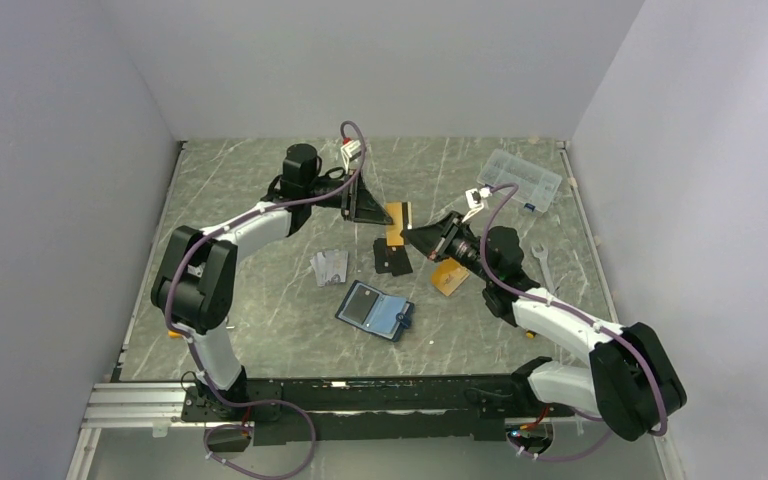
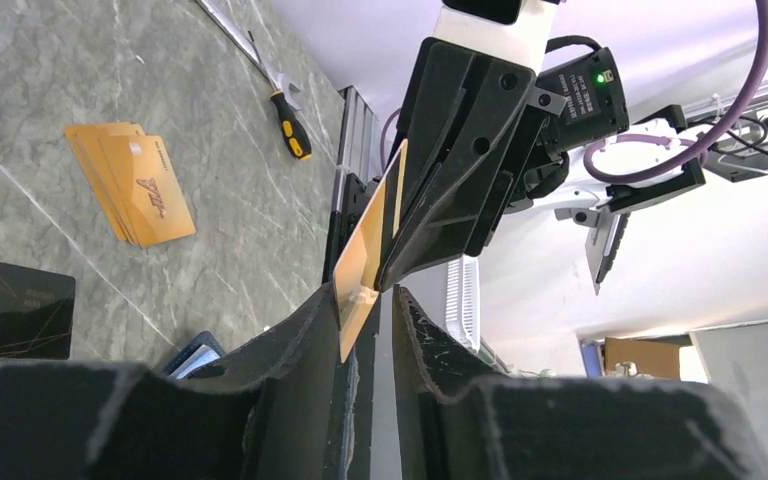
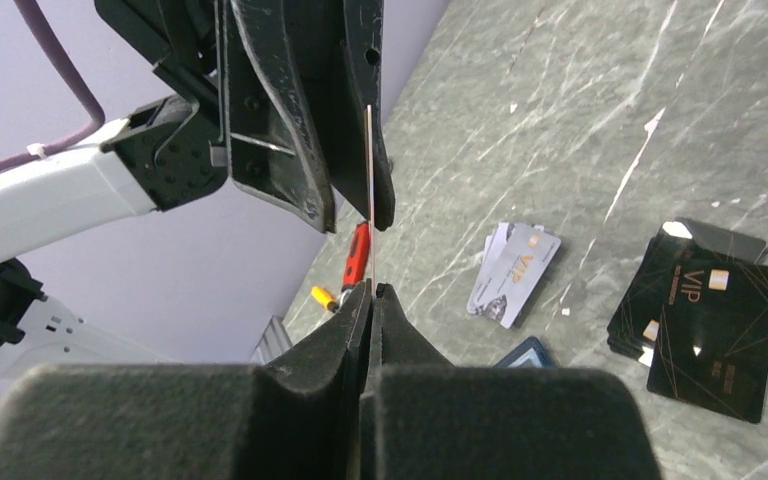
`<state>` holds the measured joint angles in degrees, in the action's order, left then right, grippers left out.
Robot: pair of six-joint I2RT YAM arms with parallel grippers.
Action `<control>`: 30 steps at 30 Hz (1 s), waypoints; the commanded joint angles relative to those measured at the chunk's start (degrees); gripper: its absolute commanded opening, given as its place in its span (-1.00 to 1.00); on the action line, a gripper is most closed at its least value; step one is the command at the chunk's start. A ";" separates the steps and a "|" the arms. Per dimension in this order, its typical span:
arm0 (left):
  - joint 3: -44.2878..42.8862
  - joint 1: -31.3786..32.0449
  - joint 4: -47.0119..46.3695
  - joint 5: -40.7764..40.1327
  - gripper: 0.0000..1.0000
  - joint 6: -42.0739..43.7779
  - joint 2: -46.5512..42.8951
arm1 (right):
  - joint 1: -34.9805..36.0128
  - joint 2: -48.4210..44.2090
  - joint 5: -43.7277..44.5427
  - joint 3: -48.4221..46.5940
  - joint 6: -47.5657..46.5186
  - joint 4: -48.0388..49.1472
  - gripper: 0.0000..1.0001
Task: Put the credit cards into the card holder
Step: Pick up the credit card from the center of the board.
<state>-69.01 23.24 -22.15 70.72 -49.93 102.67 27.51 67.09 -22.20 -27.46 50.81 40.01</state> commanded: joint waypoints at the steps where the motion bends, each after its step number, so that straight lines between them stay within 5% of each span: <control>1: 0.71 0.24 -6.05 2.05 -0.51 -3.30 -3.18 | 1.00 0.64 3.92 -0.70 0.55 5.25 -1.00; 5: 0.82 0.22 -5.55 1.71 -1.00 -3.00 -3.23 | 2.35 1.98 3.38 -1.08 0.59 6.05 -1.00; 11: 0.49 0.22 -0.42 1.70 -1.00 0.72 -4.29 | 2.25 -0.14 2.58 -2.52 -2.04 0.02 -0.57; 22: 0.18 0.75 3.45 4.30 -1.00 3.56 -4.93 | -2.60 3.71 -6.74 -4.37 1.67 7.21 -0.54; 28: -0.21 0.75 4.39 4.54 -1.00 4.39 -4.86 | -3.52 6.86 -12.92 -4.27 6.95 14.78 -0.88; 29: -0.66 0.79 6.51 4.11 -0.91 6.05 -4.69 | -3.51 6.71 -13.37 -3.75 7.36 15.20 -0.97; 30: -1.34 0.75 10.03 3.17 -0.62 8.54 -4.61 | -3.58 6.19 -13.48 -3.29 7.51 14.87 -1.00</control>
<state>-68.31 23.20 -17.52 72.14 -46.70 100.33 23.99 73.56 -32.01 -29.87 55.90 48.58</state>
